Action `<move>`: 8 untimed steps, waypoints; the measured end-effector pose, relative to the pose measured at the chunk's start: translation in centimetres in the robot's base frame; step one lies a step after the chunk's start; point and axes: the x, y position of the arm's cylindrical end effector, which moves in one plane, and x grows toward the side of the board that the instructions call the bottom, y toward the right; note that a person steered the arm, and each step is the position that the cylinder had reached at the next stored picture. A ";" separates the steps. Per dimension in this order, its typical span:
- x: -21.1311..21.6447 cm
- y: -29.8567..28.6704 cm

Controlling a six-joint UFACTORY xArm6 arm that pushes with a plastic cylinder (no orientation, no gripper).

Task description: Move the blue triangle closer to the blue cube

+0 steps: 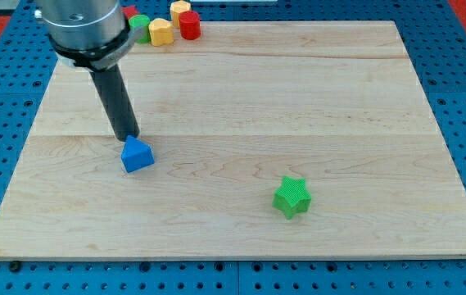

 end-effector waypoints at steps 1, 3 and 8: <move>5.6 -5.7; 7.7 4.4; 2.5 -1.2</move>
